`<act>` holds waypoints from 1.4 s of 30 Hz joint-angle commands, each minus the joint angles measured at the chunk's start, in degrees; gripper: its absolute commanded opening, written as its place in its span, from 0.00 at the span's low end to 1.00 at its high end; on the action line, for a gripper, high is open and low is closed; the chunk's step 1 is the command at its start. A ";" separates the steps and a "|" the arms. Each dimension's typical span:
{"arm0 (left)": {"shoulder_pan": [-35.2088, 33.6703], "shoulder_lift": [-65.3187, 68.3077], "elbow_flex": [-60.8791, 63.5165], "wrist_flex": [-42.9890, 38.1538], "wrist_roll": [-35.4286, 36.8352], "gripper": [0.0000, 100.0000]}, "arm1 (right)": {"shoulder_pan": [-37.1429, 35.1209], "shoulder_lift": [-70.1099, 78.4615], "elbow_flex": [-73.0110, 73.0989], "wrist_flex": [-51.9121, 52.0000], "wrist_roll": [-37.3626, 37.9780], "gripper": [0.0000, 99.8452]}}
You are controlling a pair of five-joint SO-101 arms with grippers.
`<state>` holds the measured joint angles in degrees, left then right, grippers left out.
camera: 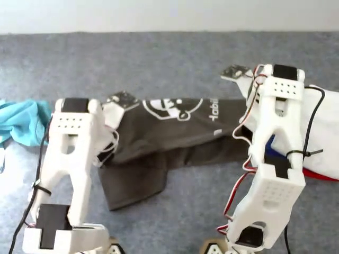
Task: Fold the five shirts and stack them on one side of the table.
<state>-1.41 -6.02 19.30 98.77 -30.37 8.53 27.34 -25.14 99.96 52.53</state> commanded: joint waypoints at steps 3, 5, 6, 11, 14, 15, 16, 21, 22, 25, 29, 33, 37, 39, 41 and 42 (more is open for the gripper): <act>0.00 -2.29 0.31 0.79 -0.09 0.02 | -0.22 -2.86 -2.11 1.71 0.44 0.01; 0.00 -2.29 0.31 0.79 -0.09 0.03 | -0.13 -2.86 -2.11 1.80 0.44 0.01; -0.09 -2.29 0.31 0.79 -0.09 0.04 | -0.13 -2.86 -2.11 1.89 0.44 0.01; -0.26 -2.29 0.31 1.76 -0.09 0.04 | -0.13 -2.86 -2.11 2.59 0.62 0.01; -0.35 -2.55 0.31 1.85 -0.09 0.06 | 0.75 -3.03 -2.11 2.59 0.70 0.07; -0.35 -3.69 0.40 1.93 -0.09 0.08 | 1.10 -3.21 -2.11 2.59 0.70 0.11; -0.18 -5.80 0.92 1.93 -0.26 0.11 | 1.36 -3.47 -2.11 2.59 0.70 0.15; 1.41 -21.45 6.20 1.85 -1.41 0.16 | 3.65 -6.11 -2.29 2.59 0.53 0.26; 1.49 -24.00 8.04 1.85 -1.32 0.17 | 3.65 -6.90 -2.29 2.59 0.53 0.26; 0.97 -29.10 12.35 1.67 -0.70 0.17 | 3.03 -9.80 -2.37 2.59 0.35 0.26; -6.33 -33.32 10.07 0.35 6.68 0.17 | -2.24 -14.29 -2.46 2.07 -4.04 0.25; -16.26 -35.87 6.20 -2.55 14.07 0.15 | -10.86 -14.81 -2.46 1.89 -13.27 0.15; -23.74 -37.27 4.26 -3.78 18.99 0.06 | -20.18 -11.82 -2.46 -0.13 -20.13 0.01; -26.73 -37.71 4.18 -4.31 19.43 0.03 | -24.04 -10.07 -2.46 -1.80 -23.91 0.04; -28.84 -37.80 4.18 -4.57 19.34 0.01 | -27.82 -8.13 -2.46 -4.44 -28.40 0.04; -29.71 -37.80 4.09 -4.57 19.34 0.01 | -29.76 -7.16 -2.46 -5.67 -30.42 0.04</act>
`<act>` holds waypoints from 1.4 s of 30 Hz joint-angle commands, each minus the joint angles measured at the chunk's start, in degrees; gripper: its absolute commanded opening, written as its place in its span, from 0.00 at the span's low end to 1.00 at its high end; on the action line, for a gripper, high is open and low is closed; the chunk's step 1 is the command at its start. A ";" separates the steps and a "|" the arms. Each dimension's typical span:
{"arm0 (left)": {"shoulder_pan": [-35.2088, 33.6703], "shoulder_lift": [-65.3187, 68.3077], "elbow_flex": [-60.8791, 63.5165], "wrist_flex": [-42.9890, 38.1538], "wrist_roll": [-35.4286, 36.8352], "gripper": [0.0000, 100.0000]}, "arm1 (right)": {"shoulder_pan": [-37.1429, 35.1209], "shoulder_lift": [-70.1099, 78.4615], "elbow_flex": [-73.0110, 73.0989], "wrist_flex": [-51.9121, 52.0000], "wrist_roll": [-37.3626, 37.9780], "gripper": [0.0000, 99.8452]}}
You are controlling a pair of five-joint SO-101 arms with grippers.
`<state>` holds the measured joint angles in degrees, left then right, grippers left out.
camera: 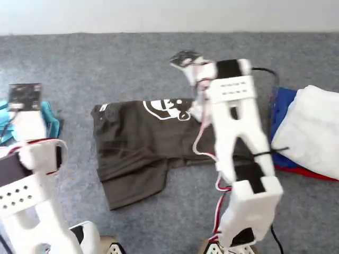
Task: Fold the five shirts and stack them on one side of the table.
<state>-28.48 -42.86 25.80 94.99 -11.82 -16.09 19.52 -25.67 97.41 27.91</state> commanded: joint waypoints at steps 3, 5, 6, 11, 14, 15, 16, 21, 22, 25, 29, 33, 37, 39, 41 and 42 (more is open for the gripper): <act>-4.13 -0.97 -2.42 -0.70 0.79 0.01 | -10.59 3.56 -1.93 -8.31 -11.43 0.04; -5.01 -0.97 -2.33 -0.70 0.79 0.01 | -13.93 5.05 -1.93 -11.82 -13.63 0.04; -5.36 -0.97 -2.33 -0.70 0.79 0.01 | -15.52 5.76 -1.93 -13.32 -14.24 0.04; -5.45 -0.97 -2.33 -0.70 0.97 0.01 | -22.11 10.15 -1.93 -17.01 -14.42 0.04; -5.45 -0.97 -2.33 -0.70 1.05 0.01 | -24.31 13.85 -1.93 -17.01 -14.51 0.04; -5.45 -0.97 -2.33 -0.70 1.05 0.01 | -25.10 15.16 -1.93 -16.48 -14.51 0.04; -5.45 -0.97 -2.33 -0.70 1.05 0.01 | -25.89 15.96 -1.93 -14.64 -14.51 0.04; -5.45 -0.97 -2.24 -0.70 1.05 0.01 | -29.85 17.19 -1.93 -0.92 -14.51 0.04; -5.45 -0.97 -2.24 -0.70 1.05 0.01 | -30.37 17.19 -1.93 2.07 -14.42 0.04; -5.36 -0.70 -2.24 -0.70 1.05 0.01 | -32.04 16.75 -0.97 5.76 -14.51 0.02; -5.36 -0.62 -2.24 -0.70 1.05 0.01 | -34.77 11.74 2.64 5.41 -14.15 0.01; -5.36 -0.97 -2.24 -0.70 1.05 0.01 | -35.56 8.84 1.23 3.74 -14.51 0.01; -5.36 -0.97 -2.33 -0.70 1.05 0.01 | -34.77 8.84 -0.88 -3.03 -14.59 0.01; -5.36 -0.97 -2.33 -0.70 1.05 0.01 | -34.77 9.19 -0.62 -6.73 -14.59 0.01; -5.36 -0.97 -2.33 -0.70 1.05 0.01 | -34.77 11.47 -0.26 -8.66 -14.59 0.01; -5.36 -0.97 -2.33 -0.70 1.05 0.01 | -34.77 12.97 -0.18 -8.57 -14.59 0.01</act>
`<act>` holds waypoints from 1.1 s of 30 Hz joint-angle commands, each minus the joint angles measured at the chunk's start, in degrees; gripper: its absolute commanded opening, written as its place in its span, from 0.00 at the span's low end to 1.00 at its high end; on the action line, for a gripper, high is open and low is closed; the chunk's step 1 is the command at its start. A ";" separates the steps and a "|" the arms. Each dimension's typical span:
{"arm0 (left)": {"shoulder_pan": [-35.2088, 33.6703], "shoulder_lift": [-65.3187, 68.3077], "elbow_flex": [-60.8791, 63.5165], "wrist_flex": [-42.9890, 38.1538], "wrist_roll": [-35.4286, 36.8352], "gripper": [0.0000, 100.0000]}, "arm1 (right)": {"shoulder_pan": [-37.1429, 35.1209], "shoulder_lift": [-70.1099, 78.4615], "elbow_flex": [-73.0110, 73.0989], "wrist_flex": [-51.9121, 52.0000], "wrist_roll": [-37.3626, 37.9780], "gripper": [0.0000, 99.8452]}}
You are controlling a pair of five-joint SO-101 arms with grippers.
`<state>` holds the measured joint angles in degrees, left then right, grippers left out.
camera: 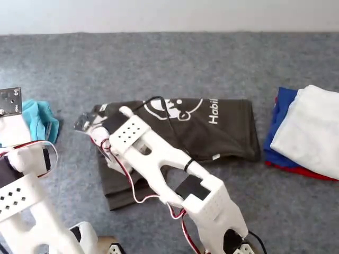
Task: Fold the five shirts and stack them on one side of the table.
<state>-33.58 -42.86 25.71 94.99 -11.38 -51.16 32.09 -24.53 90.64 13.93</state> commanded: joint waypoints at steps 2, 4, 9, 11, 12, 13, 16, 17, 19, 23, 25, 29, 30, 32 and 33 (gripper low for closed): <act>-0.26 -0.97 -2.15 -0.70 0.62 0.01 | 0.22 3.56 -1.32 0.57 -0.62 0.01; -0.26 -0.97 -2.15 -0.70 0.62 0.01 | -0.04 6.11 -1.49 3.91 -0.70 0.01; -0.26 -0.79 -2.15 -0.70 0.62 0.01 | -2.07 8.48 -0.88 12.44 -0.70 0.01; -0.26 -0.70 -2.15 -0.70 0.62 0.01 | -2.42 7.34 1.14 12.44 -0.70 0.01; -0.26 -0.70 -2.15 -0.70 0.62 0.01 | -2.68 6.29 2.29 12.35 -0.62 0.01; -0.26 -0.70 -2.15 -0.70 0.62 0.01 | -2.86 5.14 3.16 12.26 -0.35 0.01; -0.26 -0.97 -2.15 -0.70 0.62 0.01 | -2.77 1.63 3.43 12.09 -0.18 0.01; -0.26 -0.97 -2.15 -0.70 0.62 0.01 | -2.68 0.66 3.25 11.47 -0.18 0.01; -0.26 -0.97 -2.15 -0.70 0.62 0.01 | -2.68 -0.57 2.20 9.45 -0.62 0.01; -0.26 -0.62 -2.15 -0.70 0.62 0.01 | -2.86 -0.66 1.14 6.73 -0.62 0.01; -0.26 -0.62 -2.15 -0.70 0.62 0.01 | -2.95 -0.57 1.23 7.25 -0.53 0.04; -0.26 -0.62 -2.07 -0.70 0.62 0.02 | -3.30 -0.57 1.41 8.92 -0.62 0.19; -0.26 -0.62 -2.07 -0.70 0.62 0.02 | -3.65 -0.57 1.32 8.92 -0.62 0.22; -0.18 -0.62 -2.07 -0.70 0.62 0.02 | -4.62 -0.57 1.32 8.84 -0.62 0.24; -0.18 -0.62 -2.07 -0.70 0.62 0.02 | -5.49 -0.57 1.23 8.84 -0.53 0.24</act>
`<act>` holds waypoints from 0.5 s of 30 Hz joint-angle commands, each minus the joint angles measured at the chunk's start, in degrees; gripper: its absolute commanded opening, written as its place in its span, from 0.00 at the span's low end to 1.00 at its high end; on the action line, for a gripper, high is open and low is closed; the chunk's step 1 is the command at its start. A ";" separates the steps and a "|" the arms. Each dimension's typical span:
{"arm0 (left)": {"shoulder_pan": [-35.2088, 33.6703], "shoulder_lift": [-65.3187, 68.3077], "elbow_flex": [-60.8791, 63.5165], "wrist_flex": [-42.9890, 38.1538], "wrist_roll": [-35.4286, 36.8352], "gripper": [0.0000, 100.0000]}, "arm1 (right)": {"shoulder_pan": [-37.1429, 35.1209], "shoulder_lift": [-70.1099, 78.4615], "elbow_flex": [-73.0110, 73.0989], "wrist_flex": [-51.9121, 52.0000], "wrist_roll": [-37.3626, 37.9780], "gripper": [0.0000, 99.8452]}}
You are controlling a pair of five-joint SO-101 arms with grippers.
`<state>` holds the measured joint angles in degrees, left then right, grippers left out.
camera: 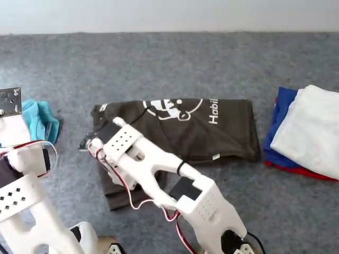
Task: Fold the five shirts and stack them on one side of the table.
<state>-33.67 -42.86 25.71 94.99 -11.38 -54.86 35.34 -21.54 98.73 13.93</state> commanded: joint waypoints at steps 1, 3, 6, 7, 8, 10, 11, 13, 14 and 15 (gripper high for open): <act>-0.09 -0.62 -2.07 -0.70 0.62 0.02 | -2.59 -3.82 -1.85 0.66 -0.35 0.24; -0.09 -0.62 -2.07 -0.70 0.62 0.02 | -4.00 -3.82 -1.76 -0.48 -0.35 0.24; -0.09 -0.62 -2.07 -0.70 0.62 0.02 | -4.35 -3.56 -1.67 -3.74 -0.18 0.21; -0.09 -0.62 -2.07 -0.70 0.62 0.02 | -4.26 -2.95 -1.76 -4.62 -0.18 0.20; -0.09 -0.62 -2.07 -0.70 0.62 0.02 | -4.18 -1.98 -1.93 -5.05 -0.09 0.18; -0.09 -0.62 -2.07 -0.70 0.62 0.02 | -4.26 0.31 -1.93 -5.23 -0.09 0.15; -0.09 -0.62 -2.07 -0.70 0.62 0.02 | -4.26 1.36 -1.93 -5.23 -0.09 0.14; -0.09 -0.62 -2.07 -0.70 0.62 0.02 | -4.18 2.95 -2.11 -5.23 -0.09 0.13; -0.18 -0.62 -2.07 -0.70 0.62 0.02 | -4.18 3.38 -2.11 -5.32 -0.09 0.12; -0.18 -0.62 -2.07 -0.70 0.62 0.02 | -4.18 3.74 -2.37 -5.23 -0.09 0.11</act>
<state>-33.67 -42.86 25.71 94.99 -11.38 -58.55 39.12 -21.71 93.89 13.93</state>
